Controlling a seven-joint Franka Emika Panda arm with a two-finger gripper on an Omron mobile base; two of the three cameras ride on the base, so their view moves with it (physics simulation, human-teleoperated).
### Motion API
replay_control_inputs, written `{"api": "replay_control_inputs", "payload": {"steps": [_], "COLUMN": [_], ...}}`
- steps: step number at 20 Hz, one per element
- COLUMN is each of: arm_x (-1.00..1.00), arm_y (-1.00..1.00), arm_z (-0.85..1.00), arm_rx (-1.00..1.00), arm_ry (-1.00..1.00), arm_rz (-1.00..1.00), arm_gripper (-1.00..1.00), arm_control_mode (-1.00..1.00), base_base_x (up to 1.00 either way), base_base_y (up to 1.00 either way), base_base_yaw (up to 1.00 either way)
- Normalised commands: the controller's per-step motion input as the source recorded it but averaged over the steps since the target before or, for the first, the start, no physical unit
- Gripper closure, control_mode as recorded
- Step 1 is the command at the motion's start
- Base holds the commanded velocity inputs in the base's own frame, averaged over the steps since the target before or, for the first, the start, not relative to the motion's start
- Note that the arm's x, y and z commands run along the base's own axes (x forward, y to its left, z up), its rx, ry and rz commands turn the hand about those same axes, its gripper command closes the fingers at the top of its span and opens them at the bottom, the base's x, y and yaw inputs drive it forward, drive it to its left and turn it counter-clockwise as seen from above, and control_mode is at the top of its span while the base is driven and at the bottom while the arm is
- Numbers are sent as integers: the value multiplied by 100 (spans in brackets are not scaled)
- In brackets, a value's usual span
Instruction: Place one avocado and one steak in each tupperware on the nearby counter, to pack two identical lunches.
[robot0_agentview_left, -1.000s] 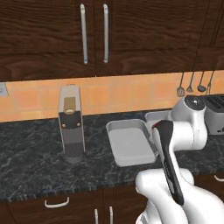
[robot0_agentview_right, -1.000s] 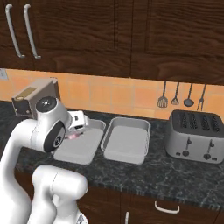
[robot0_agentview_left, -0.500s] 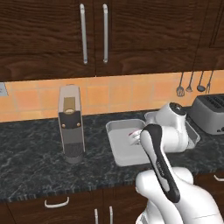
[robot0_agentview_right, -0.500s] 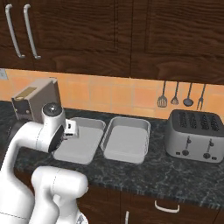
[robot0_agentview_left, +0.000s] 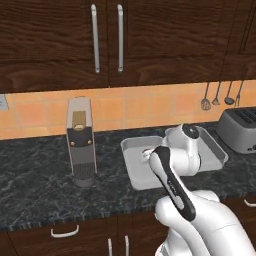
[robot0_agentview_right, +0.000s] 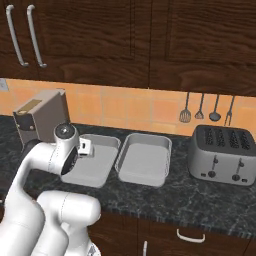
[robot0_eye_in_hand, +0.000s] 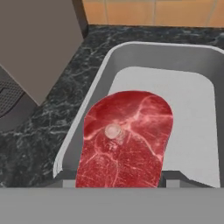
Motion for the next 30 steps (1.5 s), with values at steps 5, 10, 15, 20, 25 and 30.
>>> {"api": "replay_control_inputs", "payload": {"steps": [5,10,15,20,25,30], "arm_x": [44,34,23,24,4,-17], "arm_y": [0,-6,0,0,0,-3], "arm_z": [-28,-34,-57,-54,-9,46], "arm_rx": [0,0,0,0,0,2], "arm_ry": [0,0,0,-7,-10,0], "arm_rz": [0,0,0,0,0,0], "arm_gripper": [100,100,100,-100,-100,-100], "arm_control_mode": [-100,-100,-100,-100,-100,-100], "base_base_x": [0,0,0,0,0,0], "base_base_y": [0,0,0,0,0,0], "base_base_yaw": [0,0,0,0,0,0]}}
